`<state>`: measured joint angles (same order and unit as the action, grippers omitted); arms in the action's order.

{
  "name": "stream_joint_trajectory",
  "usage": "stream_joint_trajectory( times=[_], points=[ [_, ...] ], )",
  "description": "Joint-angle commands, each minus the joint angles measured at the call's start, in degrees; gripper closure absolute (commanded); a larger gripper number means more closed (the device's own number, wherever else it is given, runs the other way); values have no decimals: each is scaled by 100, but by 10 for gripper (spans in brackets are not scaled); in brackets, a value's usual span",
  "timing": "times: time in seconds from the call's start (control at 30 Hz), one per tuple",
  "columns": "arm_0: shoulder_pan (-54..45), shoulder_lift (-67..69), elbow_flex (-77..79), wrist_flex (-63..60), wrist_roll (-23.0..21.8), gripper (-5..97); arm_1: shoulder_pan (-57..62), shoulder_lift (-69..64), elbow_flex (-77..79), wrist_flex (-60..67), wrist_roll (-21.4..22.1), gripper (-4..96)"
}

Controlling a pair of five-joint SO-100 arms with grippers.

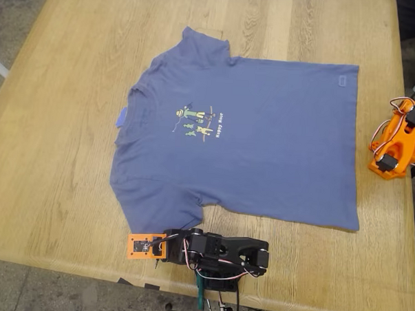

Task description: Fold a T-shirt

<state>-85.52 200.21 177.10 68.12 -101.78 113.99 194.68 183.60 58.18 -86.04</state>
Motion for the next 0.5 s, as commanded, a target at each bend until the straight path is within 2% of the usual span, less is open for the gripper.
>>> stream_joint_trajectory(
  times=[0.0, 0.47],
  points=[
    [9, 659, -141, -132, 9, 918, 44, 44, 325, -9, -26, 912],
    [0, 659, -141, -132, 9, 918, 0, 44, 325, 9, -44, 892]
  ],
)
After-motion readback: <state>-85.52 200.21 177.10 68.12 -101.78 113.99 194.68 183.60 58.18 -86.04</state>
